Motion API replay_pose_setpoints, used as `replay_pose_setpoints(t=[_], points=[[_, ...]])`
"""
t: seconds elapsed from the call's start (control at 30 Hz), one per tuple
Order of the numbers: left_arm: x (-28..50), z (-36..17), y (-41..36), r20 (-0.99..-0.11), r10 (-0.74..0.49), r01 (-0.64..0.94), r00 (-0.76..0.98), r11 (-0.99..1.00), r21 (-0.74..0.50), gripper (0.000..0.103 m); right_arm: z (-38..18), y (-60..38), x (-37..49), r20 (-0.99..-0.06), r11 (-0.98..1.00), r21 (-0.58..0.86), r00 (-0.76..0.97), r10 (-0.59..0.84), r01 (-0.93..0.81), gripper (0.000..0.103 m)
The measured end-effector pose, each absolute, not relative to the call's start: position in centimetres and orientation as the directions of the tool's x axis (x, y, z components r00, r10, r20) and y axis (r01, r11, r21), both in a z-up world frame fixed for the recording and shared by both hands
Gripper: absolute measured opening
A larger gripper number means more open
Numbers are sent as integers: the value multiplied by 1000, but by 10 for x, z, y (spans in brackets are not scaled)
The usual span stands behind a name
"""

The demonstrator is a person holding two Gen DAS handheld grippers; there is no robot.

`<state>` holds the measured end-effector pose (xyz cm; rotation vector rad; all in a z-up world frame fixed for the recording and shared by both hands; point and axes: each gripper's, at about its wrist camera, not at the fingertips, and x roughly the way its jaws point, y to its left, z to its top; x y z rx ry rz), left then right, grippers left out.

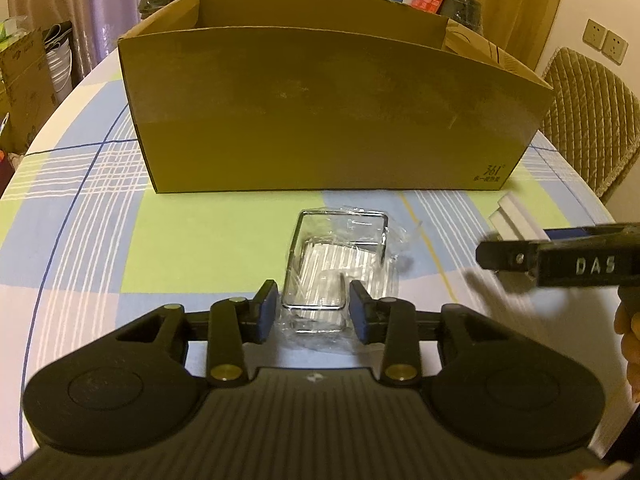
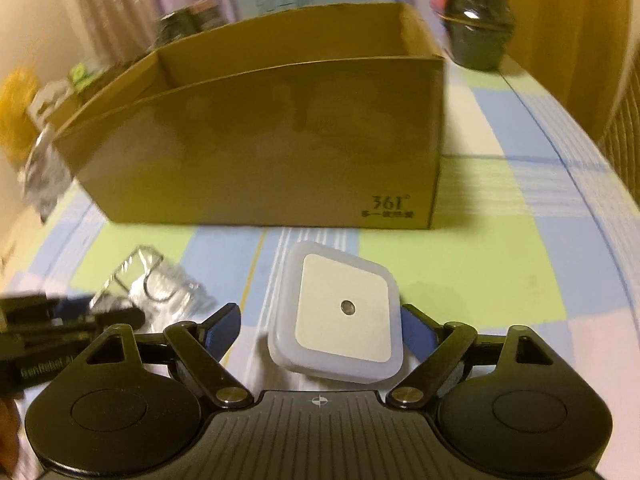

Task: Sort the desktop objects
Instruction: 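Lift the clear container and night light off the table with both tools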

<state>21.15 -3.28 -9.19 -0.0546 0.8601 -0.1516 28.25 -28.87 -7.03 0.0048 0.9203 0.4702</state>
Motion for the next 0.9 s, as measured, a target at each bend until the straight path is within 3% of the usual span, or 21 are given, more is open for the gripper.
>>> replay_pose_setpoints(t=[0.1, 0.17, 0.2, 0.37, 0.6, 0.9], points=[[212, -91, -33, -751, -154, 110, 642, 988, -109, 33, -71, -298, 289, -763, 903, 277, 496, 415, -329, 81], [211, -90, -33, -751, -153, 108, 642, 988, -109, 33, -67, -304, 291, -759, 901, 310, 492, 427, -304, 65], [211, -90, -34, -751, -151, 107, 643, 988, -108, 34, -66, -306, 291, -756, 900, 316, 493, 430, -301, 63], [211, -90, -35, -757, -144, 101, 638, 989, -104, 46, -62, -304, 285, -755, 897, 280, 499, 426, -342, 62], [211, -90, -35, -757, -151, 102, 636, 988, -112, 46, -57, -291, 277, -740, 894, 183, 542, 399, -410, 62], [214, -88, -32, -760, -156, 100, 631, 988, -120, 42, -62, -287, 276, -745, 888, 170, 534, 400, -428, 62]])
